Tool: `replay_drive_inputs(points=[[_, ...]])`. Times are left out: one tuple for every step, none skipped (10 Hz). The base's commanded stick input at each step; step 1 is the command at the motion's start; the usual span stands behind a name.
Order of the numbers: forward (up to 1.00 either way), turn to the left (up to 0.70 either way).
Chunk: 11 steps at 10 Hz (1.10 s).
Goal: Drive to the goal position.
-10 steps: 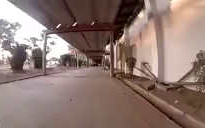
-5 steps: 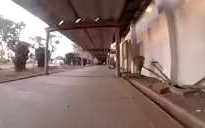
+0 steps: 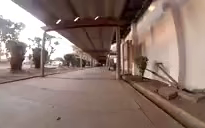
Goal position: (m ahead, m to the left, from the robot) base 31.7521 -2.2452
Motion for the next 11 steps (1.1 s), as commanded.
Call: replay_drive_inputs(points=[[0.70,0.00],[0.70,0.00],[0.70,0.00],[0.70,0.00],[0.70,0.00],[0.70,0.00],[0.70,0.00],[0.70,0.00],[0.70,0.00],[0.70,0.00],[0.70,0.00]])
